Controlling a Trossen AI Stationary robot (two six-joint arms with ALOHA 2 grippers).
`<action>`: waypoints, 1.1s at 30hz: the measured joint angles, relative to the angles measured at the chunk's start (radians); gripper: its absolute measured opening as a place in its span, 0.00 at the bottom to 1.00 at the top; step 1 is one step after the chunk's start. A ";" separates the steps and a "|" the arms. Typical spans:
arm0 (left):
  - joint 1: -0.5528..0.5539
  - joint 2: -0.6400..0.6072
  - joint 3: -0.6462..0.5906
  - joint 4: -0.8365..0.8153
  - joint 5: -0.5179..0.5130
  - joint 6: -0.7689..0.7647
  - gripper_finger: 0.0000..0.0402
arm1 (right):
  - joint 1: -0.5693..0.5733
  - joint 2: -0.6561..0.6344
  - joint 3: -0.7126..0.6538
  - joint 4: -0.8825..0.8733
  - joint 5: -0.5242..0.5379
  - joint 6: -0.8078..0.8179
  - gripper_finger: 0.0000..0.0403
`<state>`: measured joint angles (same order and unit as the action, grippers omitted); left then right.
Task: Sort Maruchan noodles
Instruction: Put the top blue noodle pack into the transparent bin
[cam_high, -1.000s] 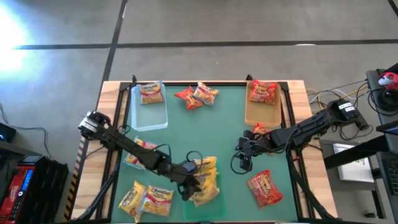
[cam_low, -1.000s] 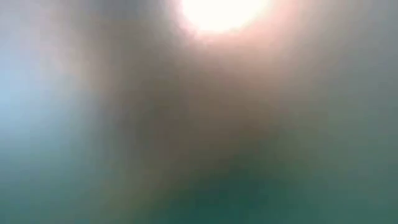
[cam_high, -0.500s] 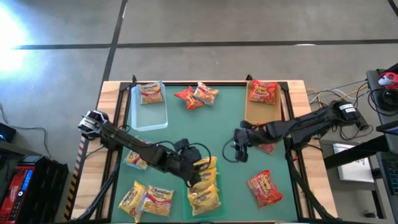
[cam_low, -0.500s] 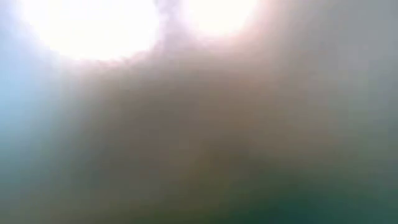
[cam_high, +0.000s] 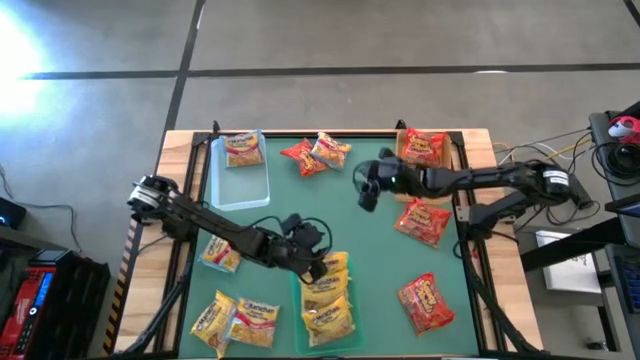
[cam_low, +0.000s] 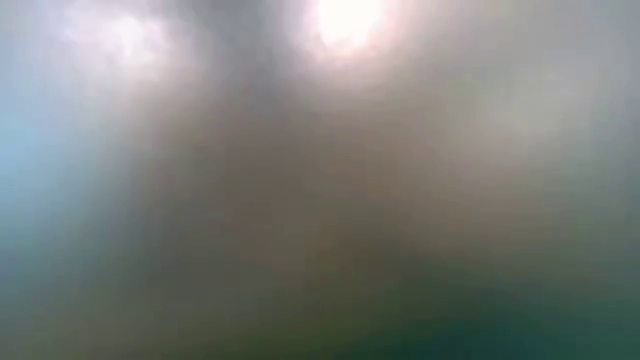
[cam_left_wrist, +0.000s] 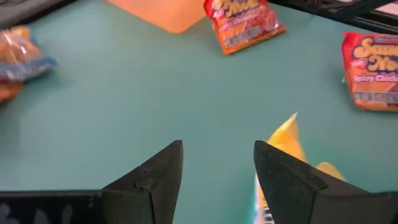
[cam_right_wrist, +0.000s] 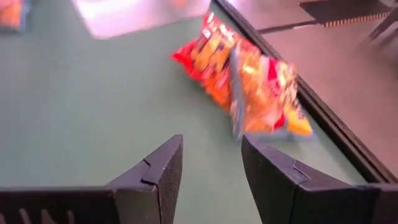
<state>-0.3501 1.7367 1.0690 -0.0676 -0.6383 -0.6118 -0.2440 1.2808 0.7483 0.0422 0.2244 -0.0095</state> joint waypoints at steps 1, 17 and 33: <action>0.005 0.000 -0.027 0.033 0.001 -0.008 0.45 | -0.027 0.014 0.000 0.022 -0.020 -0.005 0.38; 0.069 -0.001 -0.113 0.281 0.009 0.089 0.45 | -0.401 0.431 0.205 0.240 -0.306 -0.054 0.38; 0.064 -0.073 -0.139 0.110 -0.085 0.015 0.45 | -0.430 0.691 0.579 -0.065 -0.391 -0.197 0.38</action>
<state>-0.2859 1.6639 0.9302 0.0426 -0.7231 -0.5964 -0.6735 1.9717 1.3270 -0.0228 -0.1669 -0.2067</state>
